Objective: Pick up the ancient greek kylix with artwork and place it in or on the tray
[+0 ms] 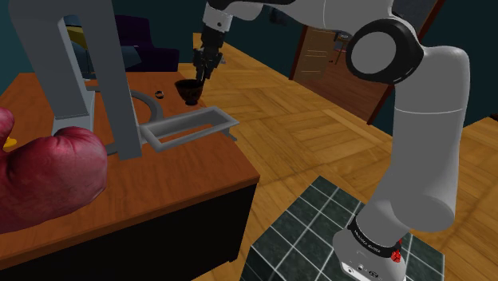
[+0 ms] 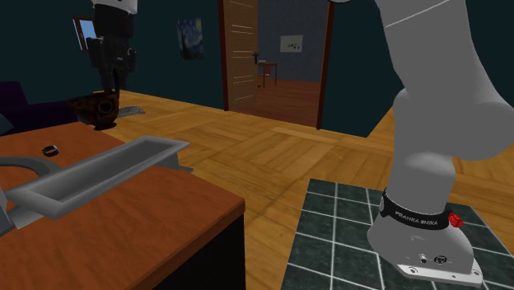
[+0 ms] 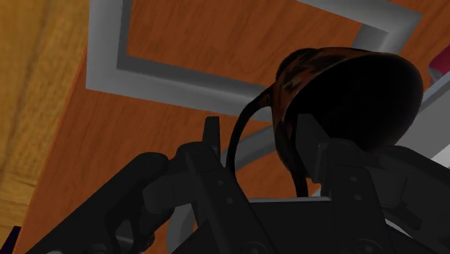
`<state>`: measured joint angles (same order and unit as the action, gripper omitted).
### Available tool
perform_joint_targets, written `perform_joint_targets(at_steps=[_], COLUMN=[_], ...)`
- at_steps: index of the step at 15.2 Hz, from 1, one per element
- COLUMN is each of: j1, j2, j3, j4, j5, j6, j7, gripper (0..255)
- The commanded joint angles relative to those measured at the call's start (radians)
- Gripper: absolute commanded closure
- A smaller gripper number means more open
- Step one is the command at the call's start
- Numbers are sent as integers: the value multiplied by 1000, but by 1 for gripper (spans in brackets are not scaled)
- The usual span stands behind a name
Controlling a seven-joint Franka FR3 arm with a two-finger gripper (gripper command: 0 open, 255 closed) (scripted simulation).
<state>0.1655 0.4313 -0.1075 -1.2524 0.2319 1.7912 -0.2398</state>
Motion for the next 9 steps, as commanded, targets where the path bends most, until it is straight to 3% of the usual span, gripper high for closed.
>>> perform_joint_targets(at_steps=[1, 9], j1=[-2, 4], j2=[19, 12], j3=[1, 2], j4=[15, -102], j5=[2, 7], j6=[5, 113], j7=[-2, -22], gripper=[255, 255])
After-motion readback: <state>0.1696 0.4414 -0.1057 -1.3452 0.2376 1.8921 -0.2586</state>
